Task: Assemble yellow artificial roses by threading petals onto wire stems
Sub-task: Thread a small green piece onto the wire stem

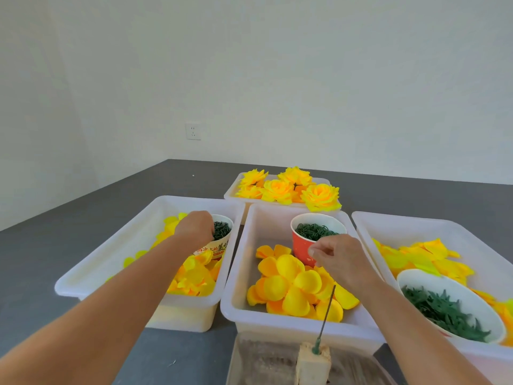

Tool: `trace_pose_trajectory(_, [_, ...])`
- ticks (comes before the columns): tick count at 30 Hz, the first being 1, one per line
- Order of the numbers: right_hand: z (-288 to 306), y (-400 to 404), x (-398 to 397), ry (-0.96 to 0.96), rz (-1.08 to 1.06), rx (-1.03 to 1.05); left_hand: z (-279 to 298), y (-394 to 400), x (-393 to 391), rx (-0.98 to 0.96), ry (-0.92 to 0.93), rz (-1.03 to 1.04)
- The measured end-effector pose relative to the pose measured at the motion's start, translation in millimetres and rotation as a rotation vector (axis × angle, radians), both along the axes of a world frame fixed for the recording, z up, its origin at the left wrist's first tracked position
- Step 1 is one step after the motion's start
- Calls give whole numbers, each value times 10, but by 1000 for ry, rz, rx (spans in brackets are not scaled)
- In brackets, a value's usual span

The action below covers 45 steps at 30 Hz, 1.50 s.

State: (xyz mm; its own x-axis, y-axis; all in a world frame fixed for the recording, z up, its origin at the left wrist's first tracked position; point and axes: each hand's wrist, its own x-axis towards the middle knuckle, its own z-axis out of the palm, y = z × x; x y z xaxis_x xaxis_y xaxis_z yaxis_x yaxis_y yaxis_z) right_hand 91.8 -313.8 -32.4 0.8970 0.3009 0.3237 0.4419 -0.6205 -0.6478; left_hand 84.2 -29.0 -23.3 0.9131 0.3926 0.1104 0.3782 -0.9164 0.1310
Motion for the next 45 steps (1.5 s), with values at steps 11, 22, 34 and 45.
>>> trace_pose_trajectory(11, [26,3,-32,33,4,-7,-31,-55,-87,-139,-319,127])
trace_pose_trajectory(22, [35,-8,-85,37,11,1,135,-101,-192,-984,-589,160])
trace_pose_trajectory(34, [28,-21,-102,56,25,25,372,-468,-417,-1504,-531,-19])
trace_pose_trajectory(45, [480,-84,-393,94,210,474,631,-982,-825,-1657,-344,-517])
